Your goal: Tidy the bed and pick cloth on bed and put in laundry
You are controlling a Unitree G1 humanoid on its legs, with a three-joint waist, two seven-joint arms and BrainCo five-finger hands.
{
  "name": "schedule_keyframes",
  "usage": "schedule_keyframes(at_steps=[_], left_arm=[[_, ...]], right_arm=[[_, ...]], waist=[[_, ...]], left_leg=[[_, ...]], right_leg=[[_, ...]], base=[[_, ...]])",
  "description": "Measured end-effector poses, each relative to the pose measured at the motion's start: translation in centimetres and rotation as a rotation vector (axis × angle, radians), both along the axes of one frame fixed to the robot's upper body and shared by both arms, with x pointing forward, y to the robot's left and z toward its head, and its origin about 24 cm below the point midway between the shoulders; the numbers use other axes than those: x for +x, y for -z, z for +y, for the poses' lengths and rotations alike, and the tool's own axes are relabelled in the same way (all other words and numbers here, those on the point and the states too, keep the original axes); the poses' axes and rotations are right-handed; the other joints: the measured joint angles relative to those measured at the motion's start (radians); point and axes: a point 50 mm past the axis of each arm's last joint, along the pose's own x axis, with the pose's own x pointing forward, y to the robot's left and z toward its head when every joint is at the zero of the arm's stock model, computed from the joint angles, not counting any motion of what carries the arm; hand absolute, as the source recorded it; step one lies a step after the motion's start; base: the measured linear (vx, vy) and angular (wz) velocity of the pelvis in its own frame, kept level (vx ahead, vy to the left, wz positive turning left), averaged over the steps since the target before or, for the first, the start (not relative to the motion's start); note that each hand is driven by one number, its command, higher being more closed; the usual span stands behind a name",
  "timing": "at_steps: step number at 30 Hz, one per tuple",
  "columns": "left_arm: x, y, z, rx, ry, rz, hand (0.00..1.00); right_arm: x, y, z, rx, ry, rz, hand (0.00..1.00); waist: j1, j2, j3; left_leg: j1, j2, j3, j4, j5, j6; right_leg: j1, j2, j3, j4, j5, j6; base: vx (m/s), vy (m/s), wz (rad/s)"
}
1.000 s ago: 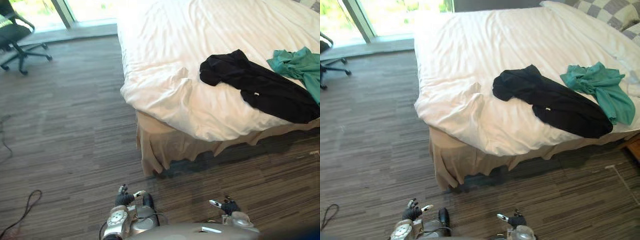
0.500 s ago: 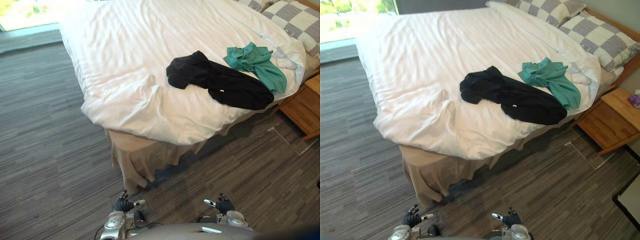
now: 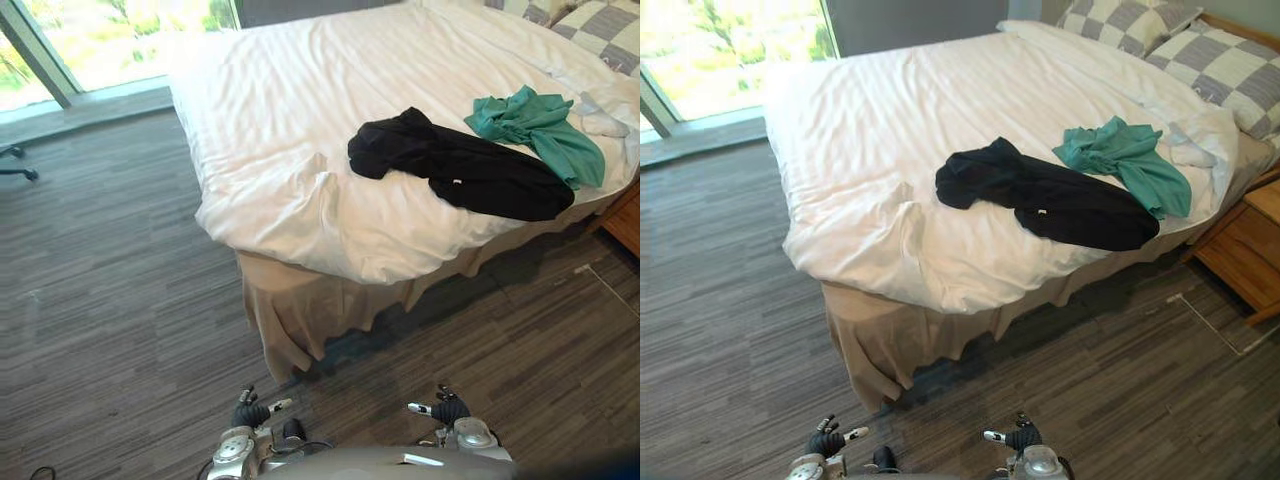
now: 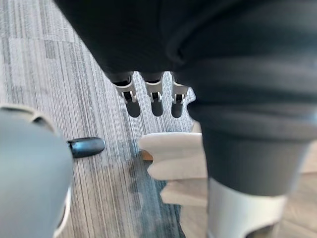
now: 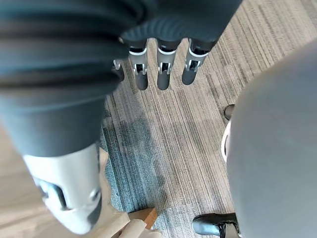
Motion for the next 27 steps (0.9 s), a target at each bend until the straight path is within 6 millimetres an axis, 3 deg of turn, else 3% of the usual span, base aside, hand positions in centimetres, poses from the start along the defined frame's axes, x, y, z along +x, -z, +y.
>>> schedule_keyframes(at_steps=[2, 4, 5, 6, 7, 8, 10, 11, 12, 13, 14, 15, 16, 19, 21, 27], left_arm=[[0.0, -0.1, 0.3, 0.009, 0.008, -0.001, 0.00], [-0.1, -0.2, 1.1, 0.026, 0.008, 0.000, 0.00], [-0.1, -0.1, 0.9, 0.020, -0.003, 0.001, 0.00], [-0.1, -0.1, 1.2, 0.029, 0.001, 0.006, 0.00], [0.0, -0.2, 1.3, 0.037, 0.017, 0.004, 0.00], [0.2, -0.3, 1.7, 0.051, 0.030, 0.001, 0.00], [0.2, -0.4, 2.0, 0.061, 0.033, 0.000, 0.00], [0.4, -0.5, 2.1, 0.063, 0.034, -0.004, 0.00], [0.5, -0.5, 2.2, 0.066, 0.034, -0.006, 0.00], [0.3, -0.5, 2.5, 0.073, 0.034, -0.001, 0.00], [0.2, -0.6, 2.9, 0.082, 0.029, 0.001, 0.00], [0.3, -0.5, 2.4, 0.068, 0.021, 0.000, 0.00], [-0.1, -0.3, 1.8, 0.054, 0.023, 0.008, 0.00], [-0.4, 0.0, 0.6, 0.020, 0.013, 0.018, 0.00], [-0.3, 0.1, 0.0, 0.003, 0.016, 0.015, 0.00], [-0.4, 0.1, 0.3, 0.004, 0.007, 0.014, 0.00]], right_arm=[[-0.2, 0.1, 0.0, 0.005, 0.019, 0.003, 0.00], [-1.0, 0.3, 0.3, 0.028, 0.078, 0.023, 0.00], [-0.3, 0.0, -0.6, 0.013, 0.096, -0.001, 0.00], [0.1, -0.1, -0.5, 0.015, 0.092, -0.015, 0.00], [0.3, -0.2, -0.5, 0.016, 0.096, -0.025, 0.00], [0.3, -0.2, -0.3, 0.025, 0.102, -0.028, 0.00], [0.1, -0.1, -0.2, 0.030, 0.104, -0.024, 0.00], [0.2, -0.2, -0.1, 0.031, 0.103, -0.027, 0.00], [0.2, -0.2, 0.0, 0.035, 0.102, -0.026, 0.00], [0.0, -0.1, 0.2, 0.042, 0.101, -0.021, 0.00], [-0.1, 0.0, 0.5, 0.051, 0.100, -0.013, 0.00], [0.0, 0.0, 0.2, 0.043, 0.099, -0.009, 0.00], [0.0, -0.1, -0.2, 0.031, 0.098, -0.013, 0.00], [0.1, -0.2, -1.4, 0.004, 0.101, -0.016, 0.00], [0.0, -0.2, -1.4, 0.001, 0.100, -0.012, 0.00], [-0.3, 0.0, -1.2, 0.001, 0.117, -0.003, 0.00]], waist=[[0.002, -0.014, -0.005], [0.003, -0.060, -0.021], [0.004, -0.030, 0.000], [0.000, -0.030, 0.003], [-0.002, -0.008, 0.016], [-0.002, -0.025, 0.022], [-0.002, -0.037, 0.023], [-0.003, -0.036, 0.023], [-0.002, -0.038, 0.022], [-0.002, -0.057, 0.020], [-0.001, -0.087, 0.020], [0.005, -0.072, 0.018], [0.002, -0.031, 0.013], [-0.001, 0.026, 0.005], [-0.007, 0.030, 0.004], [-0.018, 0.002, -0.007]], left_leg=[[-0.009, -0.006, -0.020, 0.001, -0.005, 0.001], [-0.006, -0.051, -0.030, 0.008, -0.070, 0.009], [0.010, -0.039, -0.074, 0.010, -0.060, 0.018], [0.016, -0.029, -0.085, 0.019, -0.074, 0.021], [0.034, 0.002, -0.110, 0.040, -0.074, 0.033], [0.043, 0.018, -0.126, 0.054, -0.089, 0.041], [0.042, 0.028, -0.160, 0.056, -0.096, 0.038], [0.041, 0.029, -0.174, 0.054, -0.099, 0.033], [0.041, 0.021, -0.177, 0.054, -0.101, 0.029], [0.043, -0.008, -0.184, 0.053, -0.107, 0.020], [0.060, -0.048, -0.185, 0.040, -0.113, 0.012], [0.078, -0.037, -0.180, 0.032, -0.117, 0.006], [0.078, -0.017, -0.170, 0.034, -0.126, -0.008], [0.096, 0.024, -0.156, 0.023, -0.144, -0.034], [0.120, 0.063, -0.154, 0.025, -0.157, -0.055], [0.129, 0.056, -0.151, 0.024, -0.160, -0.060]], right_leg=[[0.003, -0.009, -0.008, 0.000, -0.007, 0.007], [-0.003, -0.053, -0.015, 0.057, 0.005, 0.062], [-0.075, -0.064, 0.022, 0.253, 0.030, 0.079], [-0.122, -0.069, 0.056, 0.363, 0.068, 0.065], [-0.173, -0.059, 0.103, 0.477, 0.116, 0.048], [-0.189, -0.043, 0.137, 0.501, 0.057, 0.036], [-0.198, -0.015, 0.152, 0.403, 0.002, 0.032], [-0.195, 0.008, 0.164, 0.268, 0.011, 0.037], [-0.182, 0.014, 0.165, 0.181, 0.035, 0.048], [-0.178, 0.009, 0.166, 0.071, 0.121, 0.039], [-0.176, -0.012, 0.163, 0.035, 0.178, 0.001], [-0.160, -0.004, 0.164, 0.024, 0.168, 0.007], [-0.148, 0.021, 0.165, 0.003, 0.168, -0.001], [-0.128, 0.073, 0.164, -0.042, 0.162, -0.011], [-0.094, 0.111, 0.156, -0.051, 0.147, -0.035], [-0.071, 0.106, 0.141, -0.082, 0.147, -0.035]], base=[[0.04, -0.007, 0.21], [0.14, 0.078, 0.18], [0.14, 0.093, 0.16], [0.12, 0.076, 0.33], [0.14, 0.071, 0.59], [0.18, 0.051, 0.65], [0.18, 0.007, 0.65], [0.18, -0.023, 0.53], [0.22, -0.071, 0.41], [0.21, -0.134, 0.30], [0.22, -0.180, 0.11], [0.22, -0.187, -0.05], [0.15, -0.126, -0.23], [0.18, -0.112, -0.22], [0.19, -0.137, -0.04], [0.07, -0.007, 0.04]])
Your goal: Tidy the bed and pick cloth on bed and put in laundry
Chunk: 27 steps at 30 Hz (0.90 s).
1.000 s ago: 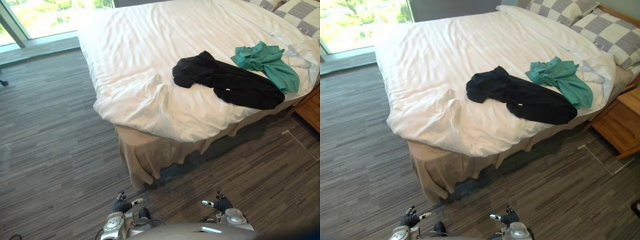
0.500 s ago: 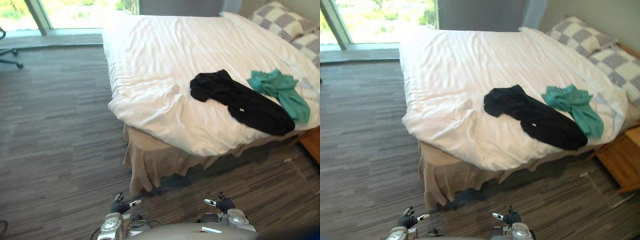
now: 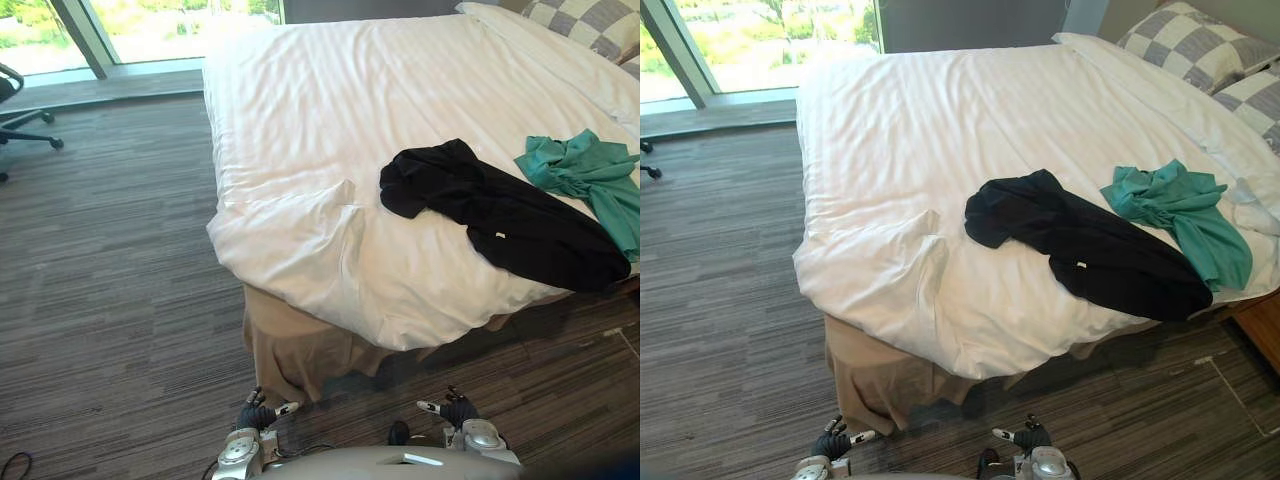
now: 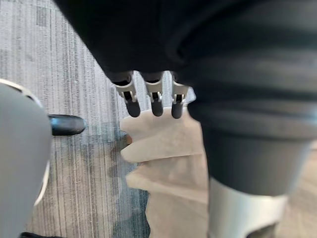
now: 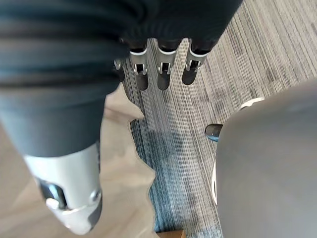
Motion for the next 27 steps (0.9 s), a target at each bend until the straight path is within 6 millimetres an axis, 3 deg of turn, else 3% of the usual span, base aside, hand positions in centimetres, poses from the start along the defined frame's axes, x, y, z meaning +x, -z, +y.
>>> schedule_keyframes(at_steps=[2, 5, 7, 8, 9, 13, 15, 17, 19, 22, 25, 27], left_arm=[[-0.3, 0.0, 0.3, -0.008, -0.049, 0.001, 0.00], [-0.3, -0.2, 1.9, -0.043, -0.280, -0.041, 0.00], [-0.7, -0.7, 4.5, -0.033, -0.489, -0.084, 0.00], [-0.8, -1.8, 7.6, 0.001, -0.682, -0.165, 0.00], [-0.7, -2.0, 8.1, 0.007, -0.707, -0.182, 0.00], [0.3, -6.0, 14.8, 0.091, -1.007, -0.445, 0.00], [0.8, -7.9, 16.9, 0.135, -1.074, -0.551, 0.00], [2.5, -11.2, 18.9, 0.188, -1.092, -0.724, 0.00], [4.2, -13.3, 19.2, 0.206, -1.061, -0.830, 0.00], [7.3, -18.4, 18.9, 0.304, -0.916, -1.033, 0.00], [9.8, -23.4, 16.8, 0.460, -0.689, -1.192, 0.00], [11.1, -25.5, 15.0, 0.559, -0.550, -1.251, 0.00]], right_arm=[[-0.3, 0.1, -0.1, 0.004, 0.041, 0.003, 0.00], [-0.6, 0.2, -0.4, 0.000, 0.072, 0.012, 0.00], [-0.7, 0.2, -0.6, -0.003, 0.093, 0.013, 0.00], [-0.9, 0.2, -0.9, -0.008, 0.119, 0.011, 0.00], [-0.9, 0.2, -1.0, -0.009, 0.122, 0.010, 0.00], [-1.4, 0.2, -1.4, -0.022, 0.147, 0.003, 0.00], [-1.7, 0.2, -1.6, -0.029, 0.151, 0.005, 0.00], [-2.1, 0.2, -2.1, -0.042, 0.154, 0.015, 0.00], [-3.2, 0.3, -2.9, -0.064, 0.154, 0.040, 0.00], [-6.3, 0.7, -3.1, -0.076, 0.145, 0.113, 0.00], [-7.7, 0.7, -2.9, -0.072, 0.142, 0.137, 0.00], [-7.7, 0.6, -2.8, -0.069, 0.132, 0.125, 0.00]], waist=[[-0.004, -0.002, -0.002], [-0.004, 0.003, -0.004], [-0.005, 0.013, -0.010], [-0.009, 0.019, -0.014], [-0.009, 0.019, -0.014], [-0.007, 0.023, -0.022], [-0.003, 0.024, -0.025], [0.002, 0.019, -0.023], [0.014, 0.021, -0.022], [0.020, 0.025, -0.022], [0.019, 0.034, -0.016], [0.019, 0.040, -0.012]], left_leg=[[0.003, -0.017, -0.001, 0.003, 0.000, 0.000], [0.015, -0.024, 0.008, 0.009, 0.000, 0.001], [0.016, -0.024, 0.025, 0.016, -0.011, 0.007], [0.017, -0.024, 0.026, 0.016, -0.012, 0.007], [0.017, -0.024, 0.026, 0.016, -0.012, 0.007], [0.019, -0.022, 0.032, 0.016, -0.012, 0.007], [0.026, -0.024, 0.044, 0.018, -0.012, 0.008], [0.009, -0.022, 0.047, 0.094, -0.055, 0.018], [-0.029, -0.008, 0.044, 0.192, -0.106, 0.023], [-0.102, 0.015, 0.040, 0.316, -0.181, 0.031], [-0.182, 0.032, 0.044, 0.422, -0.229, 0.039], [-0.201, 0.037, 0.059, 0.456, -0.251, 0.033]], right_leg=[[0.021, -0.014, -0.003, -0.023, 0.007, 0.010], [0.037, -0.028, -0.003, -0.030, 0.008, 0.013], [0.037, -0.026, -0.001, -0.030, 0.008, 0.013], [0.037, -0.024, 0.000, -0.031, 0.008, 0.013], [0.037, -0.023, 0.000, -0.031, 0.008, 0.013], [0.038, -0.020, 0.005, -0.036, 0.016, 0.014], [0.047, -0.021, 0.011, -0.049, 0.026, 0.014], [0.057, -0.027, 0.022, -0.045, 0.031, 0.014], [0.064, -0.032, 0.023, -0.033, 0.031, 0.014], [0.033, -0.033, 0.024, 0.011, 0.019, 0.020], [-0.041, -0.040, 0.039, 0.088, 0.003, 0.016], [-0.070, -0.043, 0.058, 0.118, 0.000, 0.014]], base=[[0.04, 0.054, 0.12], [0.01, 0.024, 0.00], [-0.02, 0.015, -0.10], [-0.03, 0.004, -0.06], [-0.03, -0.010, -0.02], [-0.05, -0.013, -0.04], [-0.06, -0.002, -0.10], [-0.07, 0.007, -0.10], [-0.09, 0.003, -0.04], [-0.11, 0.026, 0.02], [-0.12, 0.049, -0.08], [-0.09, 0.058, -0.22]])
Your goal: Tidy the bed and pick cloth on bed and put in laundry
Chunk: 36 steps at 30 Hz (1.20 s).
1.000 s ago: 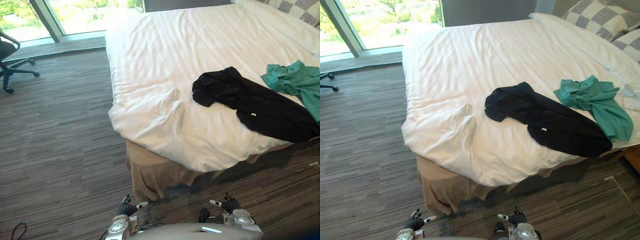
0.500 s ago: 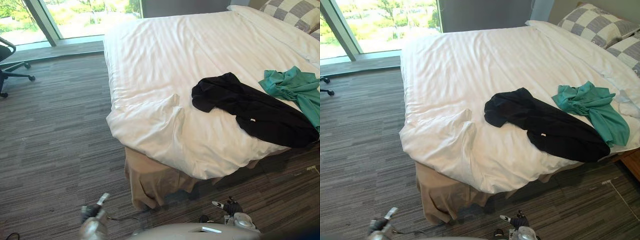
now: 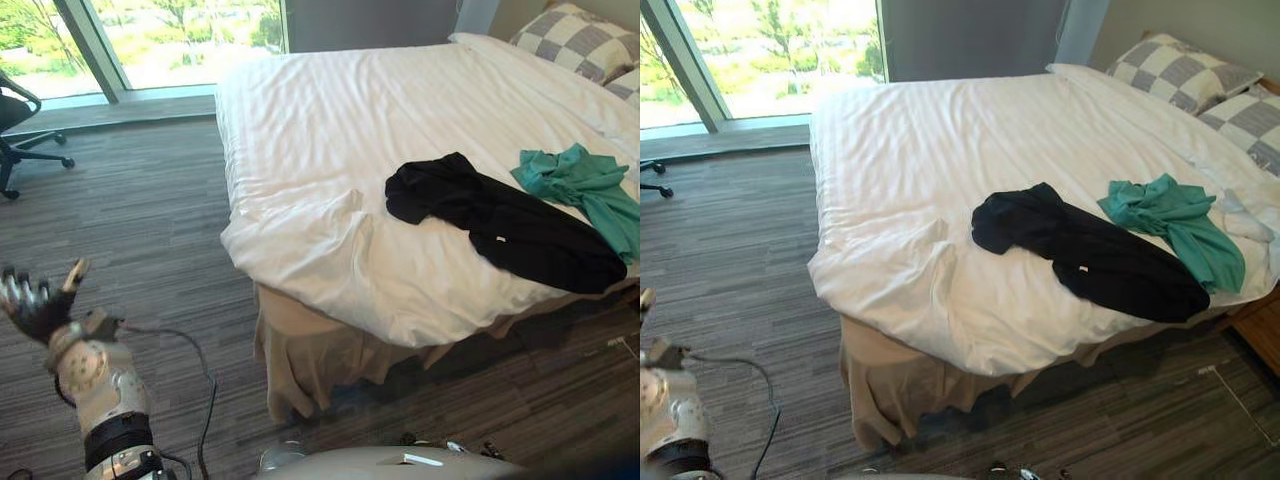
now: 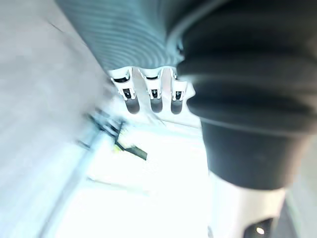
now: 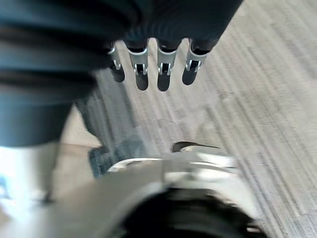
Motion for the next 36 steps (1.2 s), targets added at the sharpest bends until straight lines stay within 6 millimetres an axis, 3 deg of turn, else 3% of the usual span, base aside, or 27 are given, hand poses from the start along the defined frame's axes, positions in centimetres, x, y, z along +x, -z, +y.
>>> schedule_keyframes(at_steps=[5, 12, 17, 23, 26, 31, 32, 36], left_arm=[[4.2, -5.1, -6.8, 0.346, 0.209, -0.047, 0.00], [9.3, -9.3, -15.9, 0.711, 0.468, -0.063, 0.00], [12.1, -11.7, -20.5, 0.982, 0.556, -0.029, 0.00], [15.5, -13.5, -21.7, 1.242, 0.551, 0.180, 0.00], [17.1, -13.0, -21.7, 1.309, 0.571, 0.319, 0.00], [19.2, -11.2, -20.0, 1.315, 0.602, 0.581, 0.00], [19.5, -10.9, -19.7, 1.321, 0.602, 0.627, 1.00], [20.1, -9.0, -19.1, 1.277, 0.635, 0.747, 1.00]], right_arm=[[0.5, -0.3, 0.0, 0.010, 0.003, -0.041, 0.00], [1.5, -0.6, -0.1, 0.019, -0.011, -0.085, 0.00], [2.2, -0.8, -0.1, 0.022, -0.018, -0.103, 0.00], [4.7, -1.3, -0.2, 0.011, -0.021, -0.158, 0.00], [5.5, -1.5, -0.3, 0.012, -0.014, -0.173, 0.00], [6.4, -1.8, -0.3, 0.014, -0.018, -0.191, 0.00], [7.0, -1.9, -0.3, 0.015, -0.019, -0.199, 0.00], [8.5, -2.3, -0.2, 0.017, -0.027, -0.233, 0.00]], waist=[[-0.001, 0.001, 0.000], [-0.022, -0.004, 0.000], [-0.025, -0.005, 0.017], [-0.020, -0.011, 0.076], [-0.023, -0.012, 0.097], [-0.025, -0.014, 0.122], [-0.026, -0.018, 0.134], [-0.026, -0.027, 0.160]], left_leg=[[-0.061, 0.029, 0.053, 0.073, -0.025, 0.000], [-0.118, 0.062, 0.130, 0.122, -0.024, 0.000], [-0.152, 0.091, 0.163, 0.163, -0.024, 0.000], [-0.247, 0.129, 0.189, 0.206, -0.022, 0.004], [-0.274, 0.135, 0.196, 0.209, -0.017, 0.011], [-0.300, 0.136, 0.210, 0.209, -0.015, 0.014], [-0.312, 0.136, 0.214, 0.210, -0.013, 0.016], [-0.343, 0.138, 0.227, 0.214, -0.012, 0.017]], right_leg=[[-0.093, 0.007, 0.050, 0.064, -0.005, -0.003], [-0.187, 0.021, 0.102, 0.103, -0.006, -0.004], [-0.226, 0.034, 0.108, 0.118, -0.002, -0.006], [-0.323, 0.057, 0.128, 0.118, 0.031, -0.008], [-0.346, 0.062, 0.130, 0.101, 0.048, -0.007], [-0.367, 0.065, 0.140, 0.071, 0.070, -0.005], [-0.379, 0.065, 0.143, 0.062, 0.078, -0.004], [-0.404, 0.068, 0.153, 0.034, 0.100, -0.005]], base=[[-0.04, 0.035, -0.26], [0.00, 0.004, -0.21], [-0.01, -0.002, -0.10], [-0.06, -0.030, -0.13], [-0.03, -0.025, -0.09], [0.01, -0.003, -0.07], [0.01, -0.021, -0.06], [0.01, -0.024, -0.08]])
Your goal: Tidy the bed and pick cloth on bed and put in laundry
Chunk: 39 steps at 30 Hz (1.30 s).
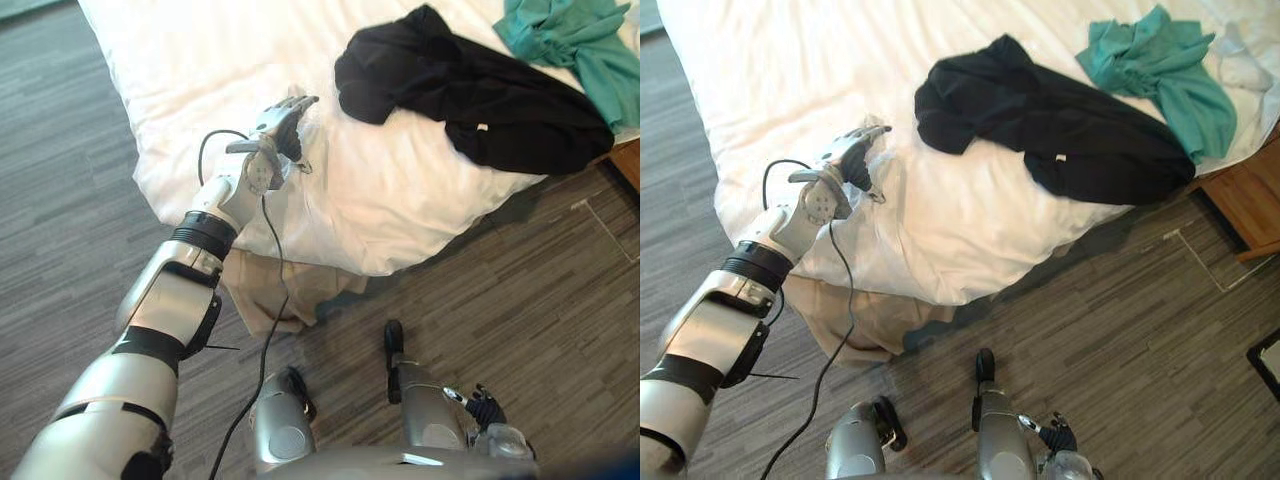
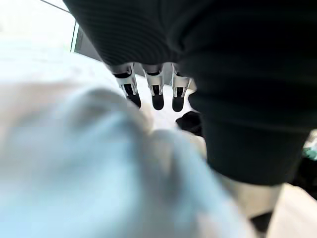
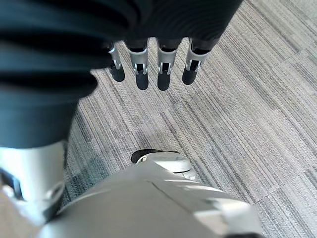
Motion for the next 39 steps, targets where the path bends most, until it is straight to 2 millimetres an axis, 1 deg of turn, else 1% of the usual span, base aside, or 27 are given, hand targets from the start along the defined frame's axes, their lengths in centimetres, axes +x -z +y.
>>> schedule_keyframes(at_steps=[2, 5, 9, 10, 12, 14, 15, 17, 19, 20, 22, 23, 25, 26, 27, 28, 30, 32, 33, 34, 36, 38, 39], left_arm=[[0.1, 0.5, 0.1, -0.009, -0.012, 0.021, 1.00], [0.2, -0.3, 0.1, -0.017, -0.009, 0.004, 1.00], [0.2, 0.0, -0.2, -0.006, 0.016, 0.032, 1.00], [0.1, 0.4, -0.4, 0.007, 0.030, 0.052, 1.00], [-0.6, 1.0, -1.4, 0.066, 0.094, 0.060, 1.00], [-2.2, 2.0, -3.0, 0.155, 0.215, 0.049, 1.00], [-2.8, 2.4, -3.3, 0.170, 0.255, 0.045, 1.00], [-4.9, 4.1, -3.8, 0.168, 0.358, 0.080, 1.00], [-7.1, 5.7, -3.4, 0.144, 0.423, 0.121, 1.00], [-8.1, 6.7, -3.0, 0.125, 0.440, 0.154, 1.00], [-9.7, 8.3, -2.3, 0.084, 0.451, 0.198, 1.00], [-11.0, 9.6, -1.4, 0.027, 0.436, 0.240, 0.00], [-12.6, 11.0, -0.3, -0.025, 0.405, 0.279, 0.00], [-14.0, 11.8, 0.6, -0.087, 0.377, 0.306, 0.00], [-14.8, 12.2, 1.3, -0.125, 0.352, 0.319, 0.00], [-15.3, 12.5, 1.8, -0.147, 0.331, 0.328, 0.00], [-16.8, 13.3, 3.6, -0.224, 0.244, 0.347, 0.00], [-17.6, 13.8, 4.9, -0.279, 0.175, 0.351, 0.00], [-18.4, 14.4, 5.8, -0.342, 0.114, 0.361, 0.00], [-18.9, 14.7, 6.3, -0.379, 0.082, 0.366, 0.00], [-19.9, 16.2, 7.5, -0.534, -0.034, 0.377, 0.00], [-21.7, 19.4, 9.2, -0.766, -0.224, 0.421, 0.00], [-22.7, 20.9, 9.8, -0.851, -0.307, 0.445, 0.00]], right_arm=[[0.7, -0.2, 0.1, 0.005, -0.007, -0.020, 0.00], [0.9, -0.3, 0.1, 0.007, -0.009, -0.022, 0.00], [0.9, -0.3, 0.1, 0.009, -0.010, -0.023, 0.00], [0.9, -0.2, 0.2, 0.009, -0.010, -0.022, 0.00], [0.9, -0.2, 0.2, 0.010, -0.010, -0.023, 0.00], [0.7, -0.2, 0.2, 0.011, -0.007, -0.019, 0.00], [0.5, -0.1, 0.2, 0.013, -0.005, -0.016, 0.00], [0.0, 0.0, 0.2, 0.014, -0.003, -0.008, 0.00], [-0.5, 0.1, 0.1, 0.017, 0.002, 0.003, 0.00], [-0.8, 0.2, 0.1, 0.019, 0.007, 0.011, 0.00], [-1.8, 0.5, 0.1, 0.021, 0.015, 0.035, 0.00], [-2.3, 0.6, 0.1, 0.021, 0.019, 0.047, 0.00], [-3.3, 0.9, 0.2, 0.026, 0.024, 0.072, 0.00], [-3.9, 1.1, 0.2, 0.027, 0.015, 0.095, 0.00], [-4.2, 1.2, 0.2, 0.028, 0.006, 0.107, 0.00], [-4.4, 1.3, 0.3, 0.028, -0.003, 0.117, 0.00], [-5.2, 1.5, 0.3, 0.036, -0.010, 0.141, 0.00], [-5.5, 1.6, 0.3, 0.043, -0.015, 0.154, 0.00], [-5.8, 1.7, 0.3, 0.045, -0.020, 0.166, 0.00], [-6.0, 1.7, 0.4, 0.046, -0.024, 0.174, 0.00], [-6.4, 1.9, 0.4, 0.051, -0.034, 0.189, 0.00], [-6.6, 1.9, 0.5, 0.064, -0.042, 0.200, 0.00], [-6.8, 2.0, 0.6, 0.067, -0.044, 0.204, 0.00]], waist=[[-0.002, -0.002, 0.005], [-0.002, -0.002, 0.005], [-0.001, -0.002, 0.005], [0.001, -0.002, 0.005], [-0.002, -0.002, 0.005], [0.002, -0.001, 0.004], [0.005, -0.001, 0.003], [0.023, -0.001, -0.001], [0.034, -0.002, -0.010], [0.038, -0.002, -0.028], [0.057, -0.003, -0.056], [0.062, -0.002, -0.069], [0.072, -0.007, -0.103], [0.081, -0.010, -0.124], [0.084, -0.011, -0.133], [0.087, -0.013, -0.144], [0.096, -0.012, -0.167], [0.106, -0.012, -0.173], [0.110, -0.012, -0.176], [0.110, -0.012, -0.184], [0.112, -0.013, -0.203], [0.113, -0.013, -0.213], [0.113, -0.015, -0.225]], left_leg=[[-0.008, 0.003, 0.012, 0.002, 0.000, 0.000], [-0.013, 0.004, 0.013, 0.002, 0.000, 0.000], [-0.010, 0.004, 0.010, -0.005, 0.003, -0.005], [0.004, 0.002, 0.009, -0.012, 0.008, -0.006], [0.027, -0.008, 0.004, -0.034, 0.028, -0.007], [0.063, -0.028, -0.013, -0.073, 0.047, -0.007], [0.078, -0.031, -0.017, -0.086, 0.048, -0.007], [0.117, -0.047, -0.027, -0.126, 0.064, -0.008], [0.145, -0.070, -0.042, -0.172, 0.084, -0.007], [0.148, -0.080, -0.051, -0.197, 0.097, -0.005], [0.162, -0.094, -0.058, -0.232, 0.115, -0.007], [0.189, -0.106, -0.069, -0.265, 0.129, -0.008], [0.213, -0.121, -0.073, -0.312, 0.150, -0.011], [0.233, -0.132, -0.075, -0.349, 0.167, -0.013], [0.250, -0.140, -0.077, -0.377, 0.180, -0.014], [0.257, -0.147, -0.080, -0.396, 0.189, -0.015], [0.279, -0.161, -0.100, -0.448, 0.217, -0.017], [0.303, -0.167, -0.103, -0.477, 0.232, -0.017], [0.324, -0.172, -0.113, -0.499, 0.243, -0.018], [0.325, -0.175, -0.126, -0.507, 0.248, -0.018], [0.332, -0.184, -0.146, -0.534, 0.263, -0.017], [0.352, -0.194, -0.181, -0.570, 0.283, -0.015], [0.353, -0.198, -0.190, -0.584, 0.290, -0.015]], right_leg=[[-0.004, 0.002, 0.006, -0.020, 0.013, -0.001], [-0.003, 0.002, 0.006, -0.031, 0.017, 0.000], [0.006, 0.002, 0.002, -0.039, 0.017, 0.001], [0.024, 0.000, -0.004, -0.044, 0.017, 0.001], [0.052, -0.010, -0.030, -0.047, 0.017, 0.000], [0.098, -0.022, -0.058, -0.059, 0.016, -0.001], [0.115, -0.023, -0.065, -0.067, 0.015, -0.002], [0.161, -0.030, -0.090, -0.085, 0.011, -0.006], [0.197, -0.043, -0.115, -0.105, 0.007, -0.011], [0.206, -0.050, -0.137, -0.114, 0.006, -0.012], [0.219, -0.055, -0.148, -0.127, 0.006, -0.012], [0.250, -0.058, -0.162, -0.143, 0.006, -0.012], [0.269, -0.062, -0.174, -0.160, 0.006, -0.012], [0.284, -0.065, -0.184, -0.173, 0.006, -0.012], [0.298, -0.066, -0.193, -0.181, 0.006, -0.012], [0.302, -0.068, -0.196, -0.185, 0.006, -0.013], [0.324, -0.071, -0.218, -0.203, 0.006, -0.013], [0.344, -0.071, -0.232, -0.211, 0.006, -0.013], [0.367, -0.071, -0.245, -0.222, 0.005, -0.012], [0.373, -0.072, -0.256, -0.223, 0.002, -0.011], [0.386, -0.077, -0.283, -0.223, -0.007, -0.005], [0.418, -0.083, -0.323, -0.225, -0.018, -0.002], [0.421, -0.086, -0.335, -0.225, -0.023, 0.001]], base=[[0.02, -0.035, -0.13], [0.01, -0.024, 0.00], [0.01, -0.038, 0.05], [0.02, -0.044, 0.17], [0.01, -0.059, 0.29], [0.00, -0.042, 0.37], [0.00, -0.035, 0.35], [0.00, -0.037, 0.29], [0.00, -0.036, 0.38], [-0.01, -0.039, 0.44], [0.02, -0.041, 0.29], [0.05, -0.046, 0.30], [0.05, -0.040, 0.23], [0.06, -0.043, 0.18], [0.05, -0.040, 0.20], [0.04, -0.034, 0.22], [0.03, -0.034, 0.26], [0.03, -0.021, 0.21], [0.02, -0.015, 0.24], [0.02, -0.016, 0.40], [0.01, -0.010, 0.41], [0.01, -0.001, 0.49], [0.01, 0.003, 0.47]])
